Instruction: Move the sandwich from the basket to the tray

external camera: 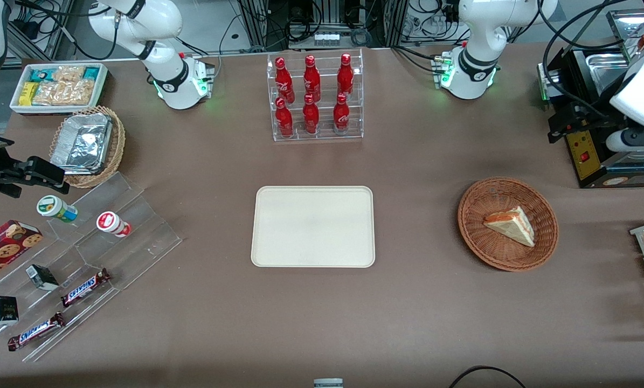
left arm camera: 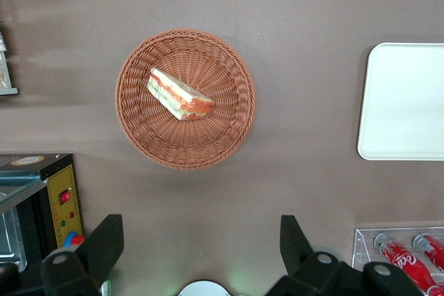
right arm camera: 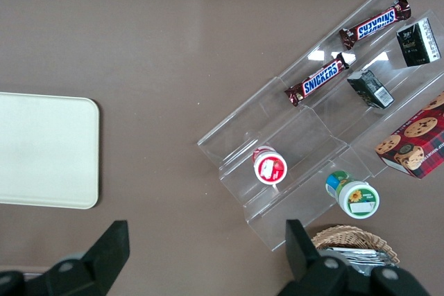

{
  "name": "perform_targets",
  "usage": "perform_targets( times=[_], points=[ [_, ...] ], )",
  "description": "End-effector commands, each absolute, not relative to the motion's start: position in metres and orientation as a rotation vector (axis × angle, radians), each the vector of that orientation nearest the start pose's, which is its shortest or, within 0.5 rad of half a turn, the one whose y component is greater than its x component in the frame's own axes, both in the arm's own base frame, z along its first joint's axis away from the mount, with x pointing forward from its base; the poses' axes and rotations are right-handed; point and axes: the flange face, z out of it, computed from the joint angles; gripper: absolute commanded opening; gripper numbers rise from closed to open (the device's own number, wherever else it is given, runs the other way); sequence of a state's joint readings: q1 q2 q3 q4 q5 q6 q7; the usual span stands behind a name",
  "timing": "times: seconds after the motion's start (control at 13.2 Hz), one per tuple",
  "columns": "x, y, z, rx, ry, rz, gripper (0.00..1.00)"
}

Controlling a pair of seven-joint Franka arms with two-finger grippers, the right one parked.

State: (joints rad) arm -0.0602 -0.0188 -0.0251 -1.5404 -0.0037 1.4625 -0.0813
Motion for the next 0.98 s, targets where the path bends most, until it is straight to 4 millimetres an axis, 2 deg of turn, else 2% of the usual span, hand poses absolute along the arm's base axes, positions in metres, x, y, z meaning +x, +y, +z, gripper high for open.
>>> perform_targets(
  times=[0.0,0.23,0.45,0.68,0.91],
  points=[
    [0.554,-0.038,0.604,-3.150,-0.058,0.115,1.00],
    [0.565,-0.016,0.559,-3.125,-0.363,0.119,1.00],
    [0.570,0.014,0.497,-3.075,-0.612,0.138,1.00],
    [0.564,0.019,0.454,-2.959,-0.954,0.207,1.00],
    [0.556,0.018,0.401,-2.858,-1.263,0.099,1.00]
  ],
)
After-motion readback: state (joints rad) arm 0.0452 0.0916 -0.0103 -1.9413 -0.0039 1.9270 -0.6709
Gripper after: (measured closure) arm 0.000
